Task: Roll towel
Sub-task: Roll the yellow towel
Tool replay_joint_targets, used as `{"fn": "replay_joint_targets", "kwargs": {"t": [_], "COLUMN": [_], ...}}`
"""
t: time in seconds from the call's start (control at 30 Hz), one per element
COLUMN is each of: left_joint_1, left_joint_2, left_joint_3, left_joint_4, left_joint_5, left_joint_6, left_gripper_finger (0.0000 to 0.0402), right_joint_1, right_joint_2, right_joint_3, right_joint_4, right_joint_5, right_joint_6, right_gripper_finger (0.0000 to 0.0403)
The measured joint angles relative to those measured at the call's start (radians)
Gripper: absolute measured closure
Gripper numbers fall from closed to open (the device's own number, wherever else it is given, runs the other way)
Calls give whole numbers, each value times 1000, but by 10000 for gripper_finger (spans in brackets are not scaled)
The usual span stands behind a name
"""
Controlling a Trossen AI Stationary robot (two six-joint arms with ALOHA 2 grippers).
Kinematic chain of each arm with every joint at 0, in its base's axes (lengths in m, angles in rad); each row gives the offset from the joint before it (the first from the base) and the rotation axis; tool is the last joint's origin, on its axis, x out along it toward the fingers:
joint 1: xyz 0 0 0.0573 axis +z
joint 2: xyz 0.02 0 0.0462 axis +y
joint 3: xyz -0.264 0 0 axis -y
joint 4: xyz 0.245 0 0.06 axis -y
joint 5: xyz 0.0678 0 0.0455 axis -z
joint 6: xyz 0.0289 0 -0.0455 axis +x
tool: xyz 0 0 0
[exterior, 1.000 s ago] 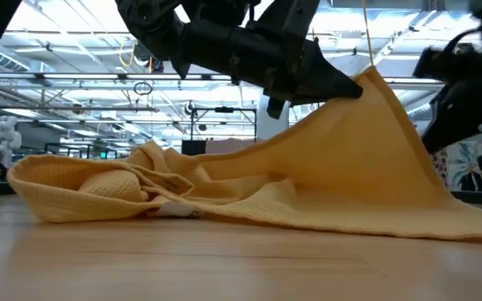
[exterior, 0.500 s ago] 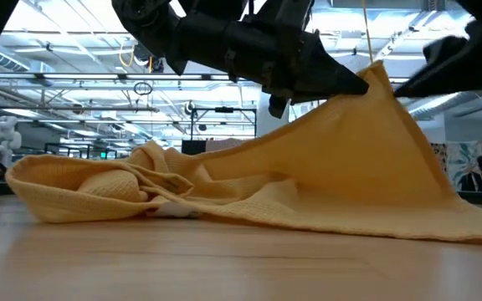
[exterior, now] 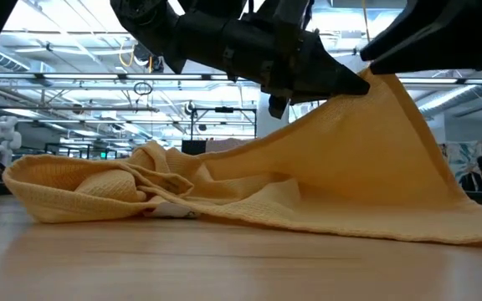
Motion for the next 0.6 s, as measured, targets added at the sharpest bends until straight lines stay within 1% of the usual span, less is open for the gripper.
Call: {"fn": "replay_joint_targets", "kwargs": {"t": [0.07,0.13,0.27,0.37,0.6], "left_joint_1": [-4,-6,-10,-11,-10], "left_joint_2": [0,0,0,0,0], "left_joint_3": [0,0,0,0,0], "left_joint_4": [-7,-15,-24,-30,-30], "left_joint_5": [9,11,14,15,17], "left_joint_6": [0,0,3,3,10], "left_gripper_finger": [395,395,395,395,395], "right_joint_1": [0,0,0,0,-8], "right_joint_2": [14,16,16,16,16], "right_joint_3": [15,21,20,20,20], "right_joint_4": [-55,-74,-85,-95,-107], "right_joint_5": [24,26,22,16,17], "right_joint_6": [26,43,40,12,-8], "right_gripper_finger": [290,307,326,322,288]}}
